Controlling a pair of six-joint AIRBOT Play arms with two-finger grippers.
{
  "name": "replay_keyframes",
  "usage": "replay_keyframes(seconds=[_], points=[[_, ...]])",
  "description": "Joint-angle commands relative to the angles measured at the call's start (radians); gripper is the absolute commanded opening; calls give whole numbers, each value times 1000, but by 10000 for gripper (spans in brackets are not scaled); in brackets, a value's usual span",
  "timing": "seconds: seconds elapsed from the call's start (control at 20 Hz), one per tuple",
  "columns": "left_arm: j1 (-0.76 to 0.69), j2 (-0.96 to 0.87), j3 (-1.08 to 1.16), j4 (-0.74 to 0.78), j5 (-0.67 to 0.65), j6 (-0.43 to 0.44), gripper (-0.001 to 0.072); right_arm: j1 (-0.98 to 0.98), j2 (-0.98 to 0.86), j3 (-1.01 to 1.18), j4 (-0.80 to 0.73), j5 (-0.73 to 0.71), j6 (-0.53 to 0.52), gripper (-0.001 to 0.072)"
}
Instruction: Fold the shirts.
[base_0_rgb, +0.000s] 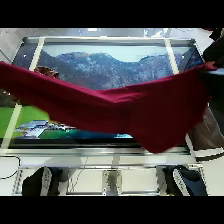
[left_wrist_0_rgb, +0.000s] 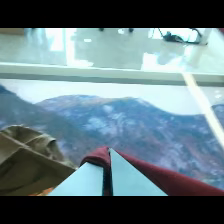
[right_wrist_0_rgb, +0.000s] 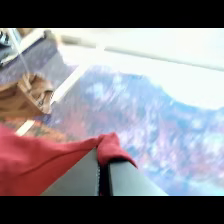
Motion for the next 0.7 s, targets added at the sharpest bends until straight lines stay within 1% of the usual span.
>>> replay_keyframes(seconds=[0.0, 0.1, 0.2, 0.25, 0.3, 0.4, 0.5, 0.55, 0.65], points=[[-184, -155, 155, 399, -66, -173, 10, 0, -150, 85, -73, -2, 5, 10], [-253, -285, 121, 428, -137, -185, 10, 0, -298, 85, -48, 10, -3, 10], [-320, -431, 52, 435, -126, -185, 10, 2, -468, 85, -24, 26, -28, 11], [-343, -507, 20, 468, -96, -185, 10, 11, -557, 84, -21, 25, -36, 11], [-361, -591, -4, 523, -50, -188, 10, 23, -640, 85, -23, 14, -60, 10], [-362, -755, -8, 634, 71, -267, 10, 48, -807, 85, -25, -46, -91, 10], [-359, -880, -6, 654, 198, -305, 11, 58, -949, 87, -15, -171, -101, 10], [-365, -928, -6, 648, 250, -313, 11, 61, -1008, 92, 0, -234, -101, 10], [-385, -990, -6, 639, 351, -313, 11, 65, -1099, 114, 32, -317, -101, 10]])
